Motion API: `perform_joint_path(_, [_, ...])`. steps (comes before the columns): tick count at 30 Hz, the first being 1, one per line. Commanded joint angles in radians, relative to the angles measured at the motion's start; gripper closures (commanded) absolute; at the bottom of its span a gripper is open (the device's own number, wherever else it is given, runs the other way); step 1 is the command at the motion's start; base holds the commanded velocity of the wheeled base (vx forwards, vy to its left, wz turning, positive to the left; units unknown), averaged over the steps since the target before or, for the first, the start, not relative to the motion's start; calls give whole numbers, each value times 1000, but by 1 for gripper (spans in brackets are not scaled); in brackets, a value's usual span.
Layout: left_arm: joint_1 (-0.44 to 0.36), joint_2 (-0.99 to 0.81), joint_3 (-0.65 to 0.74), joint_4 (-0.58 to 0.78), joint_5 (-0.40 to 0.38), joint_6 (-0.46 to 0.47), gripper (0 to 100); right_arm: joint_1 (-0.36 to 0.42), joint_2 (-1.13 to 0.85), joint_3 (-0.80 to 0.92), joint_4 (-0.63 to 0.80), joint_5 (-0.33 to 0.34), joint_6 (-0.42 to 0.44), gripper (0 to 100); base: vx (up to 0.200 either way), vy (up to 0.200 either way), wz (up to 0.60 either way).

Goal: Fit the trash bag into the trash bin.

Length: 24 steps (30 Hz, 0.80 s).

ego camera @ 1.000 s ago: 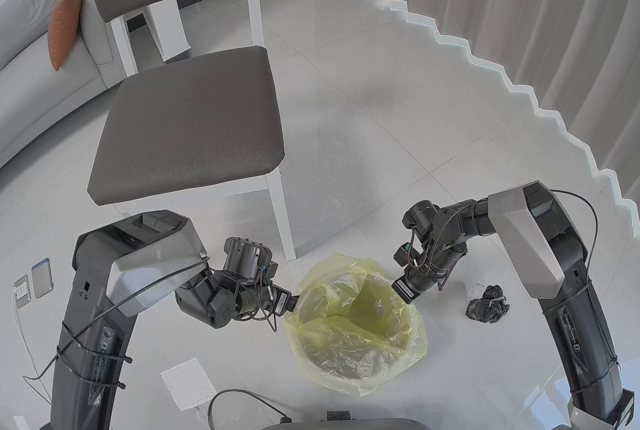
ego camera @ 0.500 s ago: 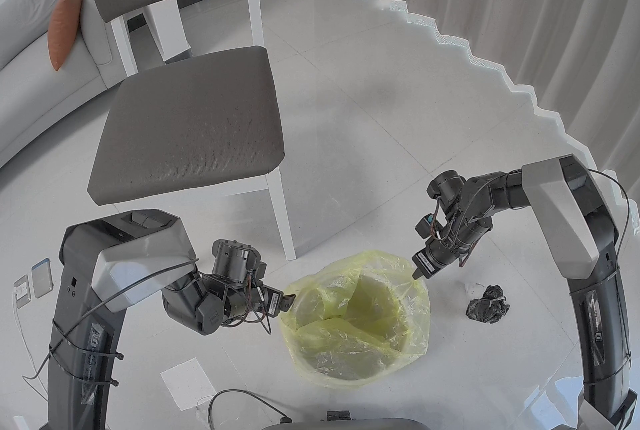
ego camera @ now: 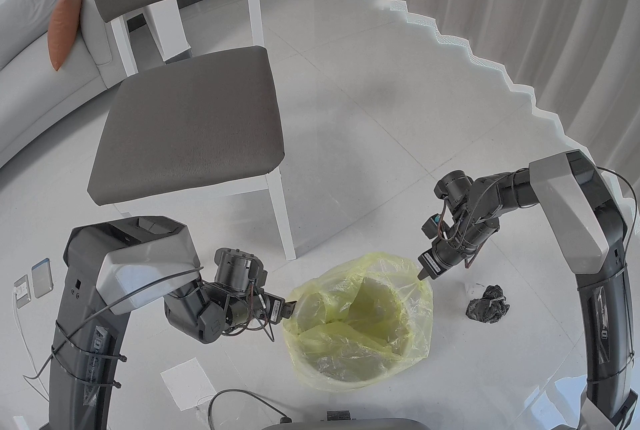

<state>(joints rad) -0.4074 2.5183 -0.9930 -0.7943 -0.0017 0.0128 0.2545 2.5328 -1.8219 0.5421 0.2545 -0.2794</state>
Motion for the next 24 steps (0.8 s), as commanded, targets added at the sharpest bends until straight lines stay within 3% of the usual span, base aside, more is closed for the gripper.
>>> perform_joint_path(1, [19, -53, 56, -48, -9, -8, 0, -40, -31, 26, -1, 40, 2, 100, 0, 0, 0])
perform_joint_path(4, [21, -73, 88, -77, -12, -28, 0, -61, -42, 47, -1, 78, 2, 100, 0, 0, 0])
perform_joint_path(5, [21, -75, 102, -88, -12, -43, 0, -69, -45, 59, -2, 95, 0, 0, 0, 0, 0])
perform_joint_path(15, [39, -72, 80, -126, -23, -60, 0, -107, -51, 99, -19, 112, -3, 0, 0, 0, 0])
perform_joint_path(24, [32, -173, 117, -115, -29, -63, 0, -119, -112, 220, -108, 135, 2, 0, 0, 0, 0])
